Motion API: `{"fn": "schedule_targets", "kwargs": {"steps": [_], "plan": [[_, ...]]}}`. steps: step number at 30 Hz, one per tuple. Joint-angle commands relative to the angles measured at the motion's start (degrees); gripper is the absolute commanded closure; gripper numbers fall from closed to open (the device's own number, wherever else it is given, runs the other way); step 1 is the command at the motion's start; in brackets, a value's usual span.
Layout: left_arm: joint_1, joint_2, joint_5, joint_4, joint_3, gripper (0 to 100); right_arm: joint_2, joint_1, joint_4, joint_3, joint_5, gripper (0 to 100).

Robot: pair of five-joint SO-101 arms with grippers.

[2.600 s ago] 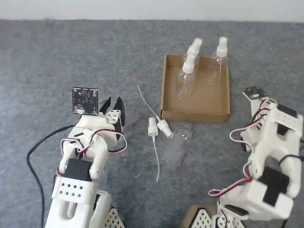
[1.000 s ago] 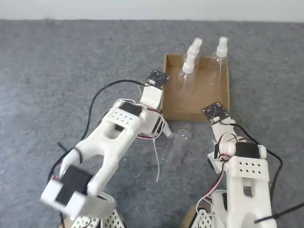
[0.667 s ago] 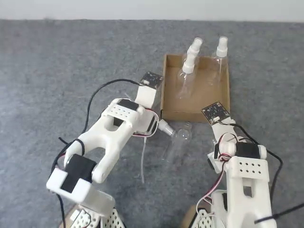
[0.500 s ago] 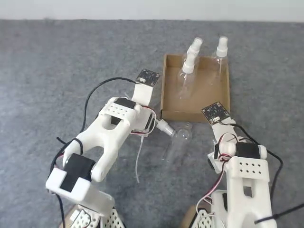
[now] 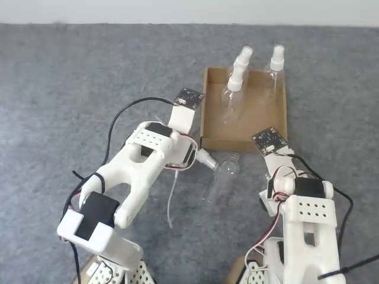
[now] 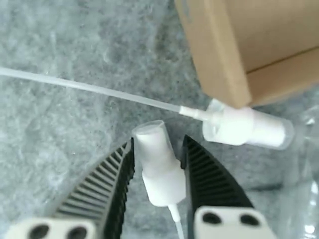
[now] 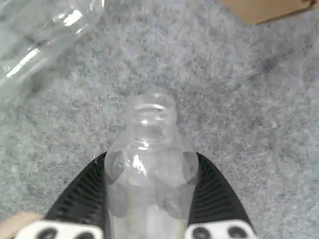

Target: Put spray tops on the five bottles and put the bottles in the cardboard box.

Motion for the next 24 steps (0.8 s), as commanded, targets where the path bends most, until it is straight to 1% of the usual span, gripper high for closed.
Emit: {"fn": "schedule_targets", "kwargs": {"steps": [1,4,10,18,21,24], "plan": [[0.0,-0.6,-0.6,0.4,-1.5,86,-0.9,0.7,-0.6,-0.4,1.1,98.9],[-0.7,-0.6,-0.6,0.7,-1.4,86,-0.9,0.6,-0.5,-0.4,1.1,98.9],[-6.2,-0.6,-1.3,1.9,-1.3,86,-0.9,0.7,-0.5,-0.4,1.1,98.9],[-14.8,-0.6,-7.2,3.8,-1.2,86,-1.0,0.5,-0.6,0.3,1.2,98.9],[-16.8,-0.6,-9.0,3.9,-1.2,86,-1.2,0.5,-0.6,0.4,1.2,98.9],[-18.1,-0.6,-9.2,3.9,-1.2,86,-1.2,0.3,-0.7,0.4,1.2,98.9]]}}
